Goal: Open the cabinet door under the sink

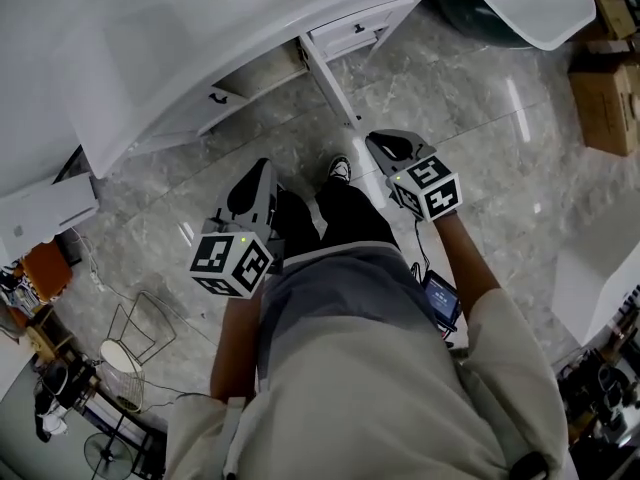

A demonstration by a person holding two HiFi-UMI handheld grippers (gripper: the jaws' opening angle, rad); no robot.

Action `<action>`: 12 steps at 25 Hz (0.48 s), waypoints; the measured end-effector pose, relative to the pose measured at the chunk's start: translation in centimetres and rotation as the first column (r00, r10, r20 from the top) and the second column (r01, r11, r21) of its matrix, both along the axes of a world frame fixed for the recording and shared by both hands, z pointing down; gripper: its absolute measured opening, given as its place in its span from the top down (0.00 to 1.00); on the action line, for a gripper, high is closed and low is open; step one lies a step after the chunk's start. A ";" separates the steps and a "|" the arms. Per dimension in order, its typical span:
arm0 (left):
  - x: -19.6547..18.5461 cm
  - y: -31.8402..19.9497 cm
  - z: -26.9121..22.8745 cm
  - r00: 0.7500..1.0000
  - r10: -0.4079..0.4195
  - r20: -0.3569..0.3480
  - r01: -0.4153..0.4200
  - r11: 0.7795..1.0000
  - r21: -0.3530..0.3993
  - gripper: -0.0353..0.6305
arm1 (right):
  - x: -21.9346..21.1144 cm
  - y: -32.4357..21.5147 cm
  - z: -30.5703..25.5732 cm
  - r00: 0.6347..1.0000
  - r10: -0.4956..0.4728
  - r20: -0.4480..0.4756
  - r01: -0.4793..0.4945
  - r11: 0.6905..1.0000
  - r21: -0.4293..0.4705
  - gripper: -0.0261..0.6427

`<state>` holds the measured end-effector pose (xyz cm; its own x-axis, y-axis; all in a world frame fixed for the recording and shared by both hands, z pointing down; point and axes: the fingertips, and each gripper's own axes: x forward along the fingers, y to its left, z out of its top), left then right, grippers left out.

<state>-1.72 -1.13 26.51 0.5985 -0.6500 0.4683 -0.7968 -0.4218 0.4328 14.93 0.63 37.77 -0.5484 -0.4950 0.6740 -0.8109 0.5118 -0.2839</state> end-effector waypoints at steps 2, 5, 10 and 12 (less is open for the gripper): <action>-0.1 -0.1 -1.1 1.000 -0.004 -0.007 0.004 1.000 0.017 0.95 | 0.1 0.0 -1.5 1.000 -0.007 -0.009 0.007 1.000 0.015 0.91; -0.2 0.1 -2.2 1.000 -0.008 -0.014 0.008 0.999 0.038 0.95 | 0.1 -0.3 -3.7 1.000 -0.017 -0.017 0.018 0.999 0.031 0.91; -1.2 1.2 -3.2 0.999 -0.030 -0.022 0.031 0.998 0.055 0.95 | -0.3 -0.5 -7.3 0.999 -0.019 -0.033 0.022 0.995 0.094 0.92; -1.6 1.5 -3.6 0.999 -0.045 -0.030 0.047 0.997 0.061 0.95 | -0.5 -0.6 -8.6 1.000 -0.011 -0.016 0.013 0.993 0.114 0.92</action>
<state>-3.31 0.33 22.86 0.5800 -0.7041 0.4096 -0.8034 -0.4114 0.4304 14.42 0.07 29.17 -0.5451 -0.5622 0.6219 -0.8081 0.5498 -0.2113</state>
